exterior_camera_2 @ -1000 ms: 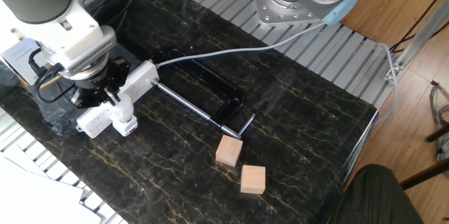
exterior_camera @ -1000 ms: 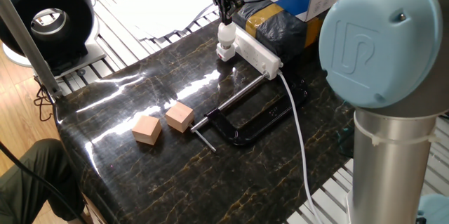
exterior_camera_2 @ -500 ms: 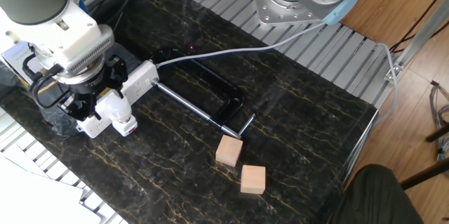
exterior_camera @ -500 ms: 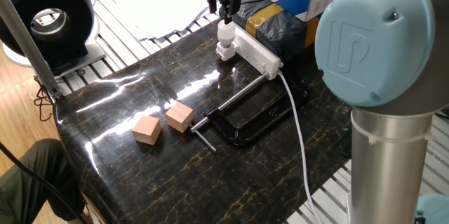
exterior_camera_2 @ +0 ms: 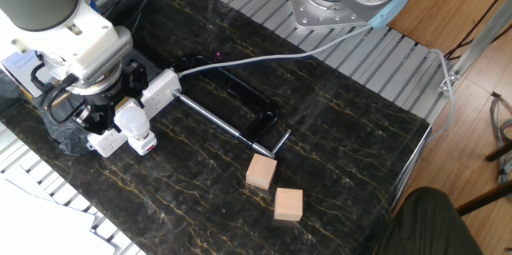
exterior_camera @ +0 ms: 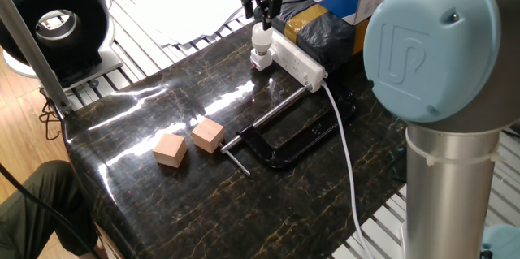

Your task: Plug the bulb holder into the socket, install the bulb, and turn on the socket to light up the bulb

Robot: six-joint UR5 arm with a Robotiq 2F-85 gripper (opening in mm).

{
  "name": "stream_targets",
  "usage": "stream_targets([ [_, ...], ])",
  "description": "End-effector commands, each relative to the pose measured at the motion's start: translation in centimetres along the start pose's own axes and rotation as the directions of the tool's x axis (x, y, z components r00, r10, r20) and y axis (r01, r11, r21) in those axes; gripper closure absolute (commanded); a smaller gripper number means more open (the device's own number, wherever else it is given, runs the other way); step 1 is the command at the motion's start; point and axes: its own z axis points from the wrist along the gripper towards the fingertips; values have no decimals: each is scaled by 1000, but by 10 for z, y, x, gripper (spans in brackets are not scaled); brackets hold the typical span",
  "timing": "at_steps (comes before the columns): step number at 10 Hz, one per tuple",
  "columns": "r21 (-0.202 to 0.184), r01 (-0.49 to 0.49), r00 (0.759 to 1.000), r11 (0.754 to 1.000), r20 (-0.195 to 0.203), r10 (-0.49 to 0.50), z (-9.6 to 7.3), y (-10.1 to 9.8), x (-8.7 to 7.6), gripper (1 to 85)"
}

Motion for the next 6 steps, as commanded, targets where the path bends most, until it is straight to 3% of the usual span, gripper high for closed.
stream_targets([
  [1,1,6,1000,1000,12,-6,4,2,-1,310],
  [6,8,2,1000,1000,23,-2,13,2,-5,330],
])
